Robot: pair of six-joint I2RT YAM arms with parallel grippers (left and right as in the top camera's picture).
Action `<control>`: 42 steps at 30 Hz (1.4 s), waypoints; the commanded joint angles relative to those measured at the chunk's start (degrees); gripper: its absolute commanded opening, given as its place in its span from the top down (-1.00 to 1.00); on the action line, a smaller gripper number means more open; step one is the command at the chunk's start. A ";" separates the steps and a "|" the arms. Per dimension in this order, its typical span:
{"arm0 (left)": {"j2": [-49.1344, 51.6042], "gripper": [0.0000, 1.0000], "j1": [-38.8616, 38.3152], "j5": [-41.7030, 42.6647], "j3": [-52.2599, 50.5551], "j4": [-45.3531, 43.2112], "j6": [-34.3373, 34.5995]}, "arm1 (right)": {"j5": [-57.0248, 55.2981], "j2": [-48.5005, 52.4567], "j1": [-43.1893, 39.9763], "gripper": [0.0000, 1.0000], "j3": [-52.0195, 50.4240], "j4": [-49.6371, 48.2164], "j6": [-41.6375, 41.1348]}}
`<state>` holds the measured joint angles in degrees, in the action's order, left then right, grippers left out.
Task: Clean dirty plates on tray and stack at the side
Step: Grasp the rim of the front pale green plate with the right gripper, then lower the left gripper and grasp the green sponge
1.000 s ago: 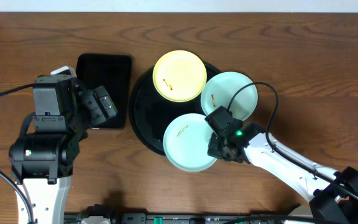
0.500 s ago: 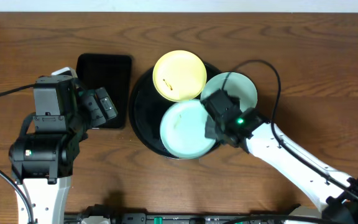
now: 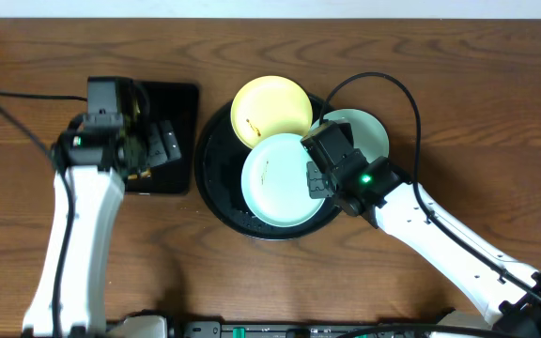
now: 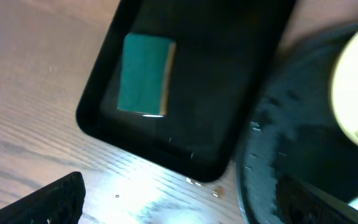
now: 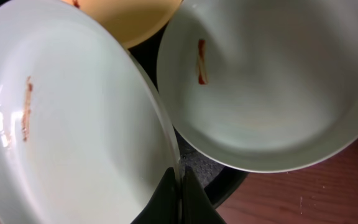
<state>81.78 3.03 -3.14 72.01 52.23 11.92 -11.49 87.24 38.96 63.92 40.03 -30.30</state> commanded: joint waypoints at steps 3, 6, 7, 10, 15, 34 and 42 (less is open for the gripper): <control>7.26 -0.96 5.49 1.44 0.55 -3.08 -2.14 | -0.31 -0.87 -0.15 0.98 0.46 -0.87 2.12; 9.99 -0.95 6.93 1.46 0.55 -5.86 -5.49 | -0.35 -0.87 -0.15 0.97 0.46 -1.31 2.12; 10.84 -0.88 7.08 1.44 0.55 -6.80 -6.97 | -0.35 -0.87 -0.15 0.98 0.46 -1.33 2.12; 13.05 -0.76 7.15 1.38 0.55 -9.27 -10.29 | -0.33 -0.74 -0.15 0.98 0.39 -1.44 2.12; 17.49 -0.76 7.19 1.38 0.55 -12.11 -11.98 | -0.35 0.90 -0.15 0.97 0.22 -2.60 2.10; 27.87 -0.76 7.19 -1.38 0.55 -17.92 -13.84 | -0.31 1.90 -0.15 0.98 -0.02 -2.54 2.10; 28.83 -0.16 7.19 9.62 0.55 -19.12 -13.84 | -0.31 1.90 -0.22 0.97 -0.02 -2.62 2.08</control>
<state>110.39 10.28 -0.38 72.01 33.47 -1.74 -11.38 88.79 38.96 63.92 37.63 -28.84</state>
